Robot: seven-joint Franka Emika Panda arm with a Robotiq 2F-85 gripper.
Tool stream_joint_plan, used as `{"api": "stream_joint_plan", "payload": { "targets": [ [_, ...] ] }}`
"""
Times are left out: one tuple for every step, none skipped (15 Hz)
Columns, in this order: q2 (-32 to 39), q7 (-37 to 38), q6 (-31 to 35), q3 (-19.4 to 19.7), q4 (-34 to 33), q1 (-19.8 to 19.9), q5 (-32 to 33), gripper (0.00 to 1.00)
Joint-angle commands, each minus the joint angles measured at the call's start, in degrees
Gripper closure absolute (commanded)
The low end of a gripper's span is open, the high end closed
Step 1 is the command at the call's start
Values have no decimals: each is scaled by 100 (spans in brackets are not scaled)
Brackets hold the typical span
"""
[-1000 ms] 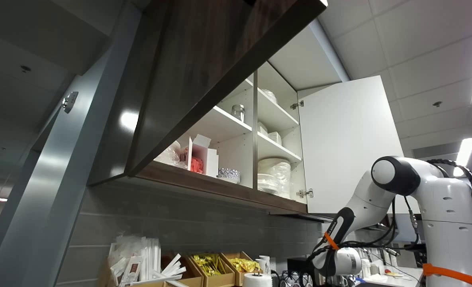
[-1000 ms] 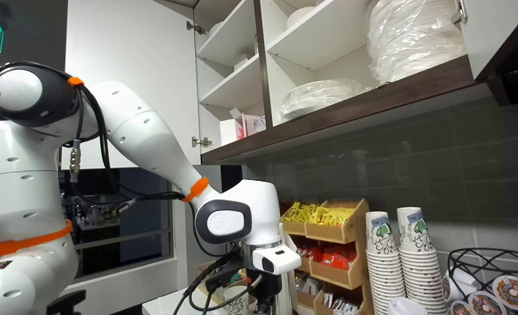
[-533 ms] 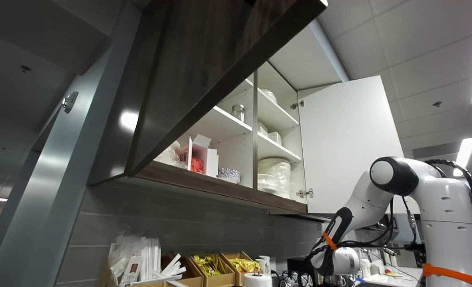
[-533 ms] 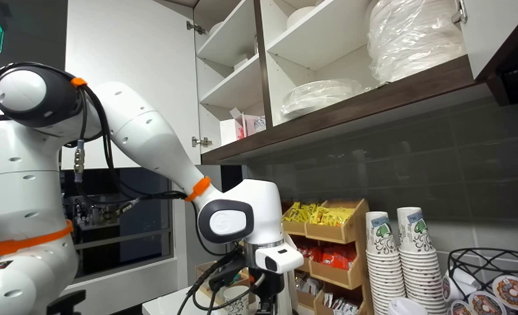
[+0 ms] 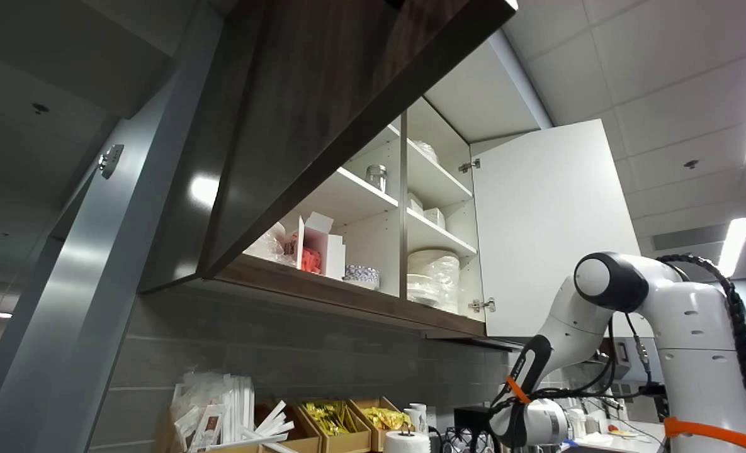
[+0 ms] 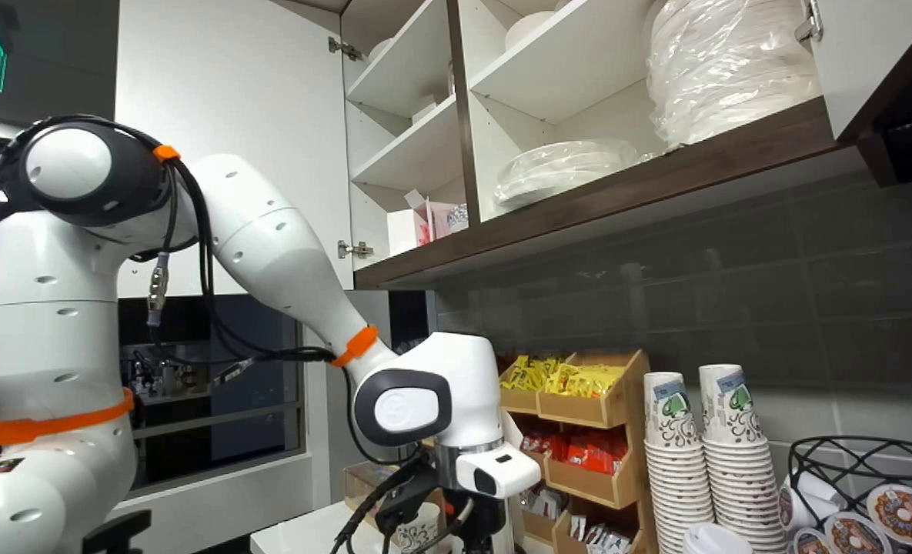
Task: Move the towel holder to the left
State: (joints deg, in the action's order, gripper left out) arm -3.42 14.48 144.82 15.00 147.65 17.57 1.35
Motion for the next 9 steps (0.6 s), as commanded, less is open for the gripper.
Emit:
{"api": "stream_joint_plan", "payload": {
  "targets": [
    [235,-185,215,8,-24,-80,-205,0],
    [274,-200,228,7,-28,-94,-225,0],
    [313,-200,235,6,-33,-106,-231,0],
    [357,-214,266,6,-38,-116,-247,0],
    [404,-248,297,5,-46,-128,-286,0],
    [445,-269,348,3,-51,-138,-325,0],
    [509,-414,509,-4,-45,-158,-502,0],
    [600,-578,646,-22,-71,-184,-704,0],
    [722,-775,806,-51,-106,-214,-943,0]
  ]
}}
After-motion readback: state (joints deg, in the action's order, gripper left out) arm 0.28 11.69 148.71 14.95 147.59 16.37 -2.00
